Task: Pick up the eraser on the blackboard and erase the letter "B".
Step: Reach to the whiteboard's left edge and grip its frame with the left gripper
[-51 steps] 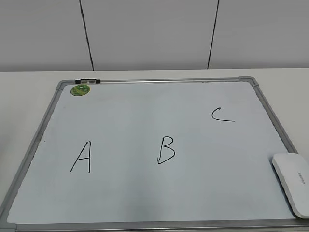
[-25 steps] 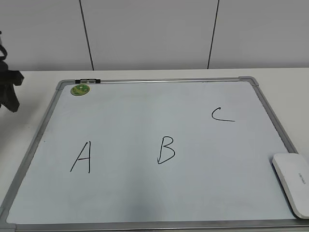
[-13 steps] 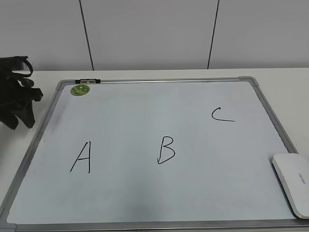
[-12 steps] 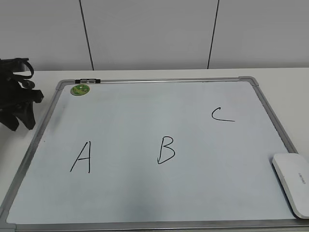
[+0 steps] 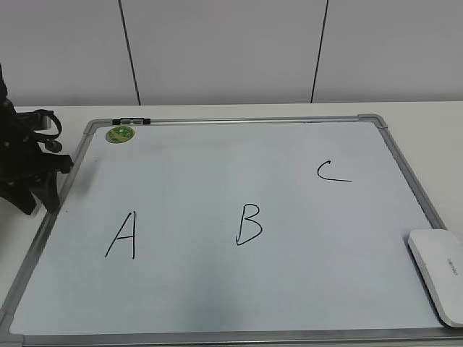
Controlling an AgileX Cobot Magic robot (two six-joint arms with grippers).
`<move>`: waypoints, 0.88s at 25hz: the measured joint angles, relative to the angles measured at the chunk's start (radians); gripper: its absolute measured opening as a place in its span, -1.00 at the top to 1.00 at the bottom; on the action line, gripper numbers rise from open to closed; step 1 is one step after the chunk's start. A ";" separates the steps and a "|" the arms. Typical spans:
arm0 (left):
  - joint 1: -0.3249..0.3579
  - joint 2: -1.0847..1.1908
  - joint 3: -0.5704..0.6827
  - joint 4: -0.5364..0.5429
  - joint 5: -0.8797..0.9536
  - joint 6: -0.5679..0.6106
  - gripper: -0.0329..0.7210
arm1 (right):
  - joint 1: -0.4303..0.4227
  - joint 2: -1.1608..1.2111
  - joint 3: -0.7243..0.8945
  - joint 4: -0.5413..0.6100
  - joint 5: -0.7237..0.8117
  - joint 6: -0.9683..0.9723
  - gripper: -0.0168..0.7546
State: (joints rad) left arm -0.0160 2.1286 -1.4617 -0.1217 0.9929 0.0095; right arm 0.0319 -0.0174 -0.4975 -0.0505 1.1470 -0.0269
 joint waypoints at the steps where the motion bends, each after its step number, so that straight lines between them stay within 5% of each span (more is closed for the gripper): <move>1: 0.000 0.005 0.000 -0.002 -0.002 0.000 0.07 | 0.000 0.000 0.000 0.000 0.000 0.000 -0.20; 9: 0.000 0.021 -0.004 -0.015 -0.004 0.000 0.15 | 0.000 0.000 0.000 0.000 0.000 0.000 -0.20; 17: -0.002 0.021 -0.007 -0.037 -0.004 0.000 0.80 | 0.000 0.000 0.000 -0.002 0.000 0.000 -0.20; 22: -0.002 0.021 -0.007 -0.038 -0.004 0.000 0.86 | 0.000 0.000 0.000 -0.006 0.000 0.000 -0.20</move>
State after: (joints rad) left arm -0.0176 2.1496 -1.4684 -0.1597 0.9893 0.0095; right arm 0.0319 -0.0174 -0.4975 -0.0561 1.1470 -0.0269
